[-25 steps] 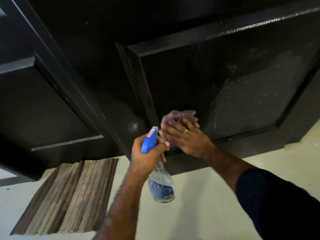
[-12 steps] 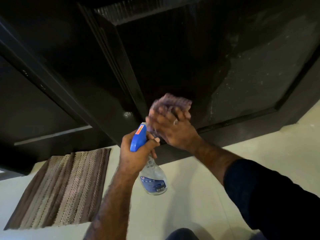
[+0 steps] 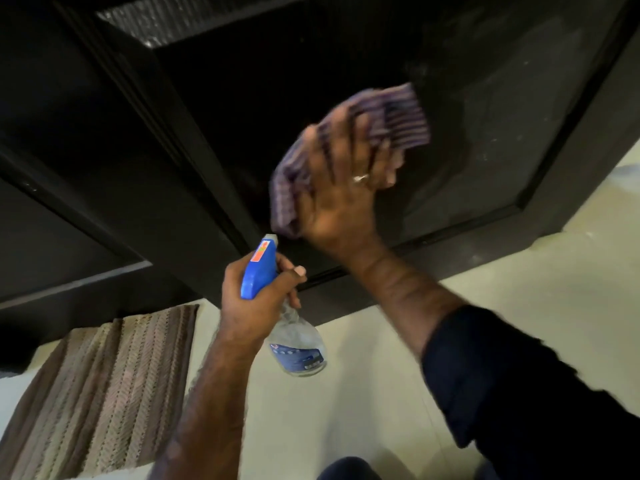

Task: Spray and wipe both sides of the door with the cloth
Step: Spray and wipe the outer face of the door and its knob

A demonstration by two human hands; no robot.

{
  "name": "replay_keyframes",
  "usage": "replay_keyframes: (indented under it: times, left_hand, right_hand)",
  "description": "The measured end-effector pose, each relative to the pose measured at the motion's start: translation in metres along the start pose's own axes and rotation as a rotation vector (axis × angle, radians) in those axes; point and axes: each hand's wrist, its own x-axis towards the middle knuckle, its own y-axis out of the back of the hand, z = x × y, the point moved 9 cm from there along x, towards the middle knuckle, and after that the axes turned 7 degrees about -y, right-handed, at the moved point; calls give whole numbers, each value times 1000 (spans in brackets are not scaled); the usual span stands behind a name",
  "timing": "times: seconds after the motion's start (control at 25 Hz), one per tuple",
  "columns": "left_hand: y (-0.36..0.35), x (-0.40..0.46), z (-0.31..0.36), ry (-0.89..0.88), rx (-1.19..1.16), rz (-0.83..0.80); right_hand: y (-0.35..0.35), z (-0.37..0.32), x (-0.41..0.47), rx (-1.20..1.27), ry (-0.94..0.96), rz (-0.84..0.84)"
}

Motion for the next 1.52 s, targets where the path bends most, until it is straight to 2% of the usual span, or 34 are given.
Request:
replay_keyframes:
  times: [0.08, 0.12, 0.16, 0.24, 0.32, 0.4, 0.48, 0.52, 0.6, 0.68, 0.72, 0.76, 0.8, 0.88, 0.96, 1.0, 1.04, 1.12, 1.2, 1.24, 1.36, 1.44, 1.52]
  left_hand:
    - [-3, 0, 10, -34, -2, -14]
    - [-5, -1, 14, -38, -1, -32]
    - [-7, -2, 16, -31, 1, -49]
    - [-16, -3, 15, -8, 24, -83]
    - [-37, -2, 12, 3, 65, -132]
    - [-65, 1, 18, 1, 66, -176]
    - [-89, 10, 30, -6, 24, -182]
    - [-93, 17, 36, -11, 3, -166]
    - [-94, 27, 43, -7, -17, -130]
    - [-91, 29, 43, 13, 4, -97]
    - [-90, 28, 44, 20, 28, -95]
    - [-90, 25, 45, 21, 50, -97]
    - [-92, 23, 49, 13, 65, -113]
    - [-103, 21, 65, -34, 89, -171]
    - [-109, 26, 90, -103, 81, -184]
    - [-110, 30, 102, -129, 48, -175]
    - [-109, 35, 112, -151, 7, -170]
    - [-110, 40, 127, -191, -20, -180]
    - [-116, 37, 136, -201, 5, -215]
    - [-121, 36, 139, -192, 11, -234]
    - [-141, 36, 150, -200, 27, -304]
    - [-153, 36, 160, -203, 39, -326]
    - [-156, 38, 169, -208, 16, -308]
  right_hand:
    - [-30, -17, -80, -16, 404, -201]
    - [-38, 5, -122, -93, 546, -302]
    - [-37, 43, -146, -158, 584, -374]
    - [-14, 123, -138, -224, 394, -332]
    - [25, 176, -77, -173, 38, -164]
    - [49, 172, 1, -123, -176, 0]
    - [47, 124, 51, -72, -228, 68]
    - [42, 97, 57, -28, -180, 70]
    - [27, 75, 19, -5, 78, -24]
    - [15, 101, -50, -116, 391, -171]
    - [16, 127, -73, -158, 463, -240]
    - [22, 156, -75, -176, 417, -270]
    - [30, 181, -61, -163, 283, -238]
    - [52, 213, -3, -144, -74, -81]
    - [74, 198, 70, -116, -372, 124]
    - [79, 173, 94, -53, -465, 184]
    - [79, 141, 106, 5, -450, 197]
    - [58, 85, 82, 29, -146, 81]
    - [36, 89, 13, -30, 128, -74]
    - [33, 117, -14, -53, 162, -114]
    - [54, 207, -7, -131, -34, -110]
    - [83, 227, 53, -120, -265, 41]
    - [107, 210, 124, 31, -549, 227]
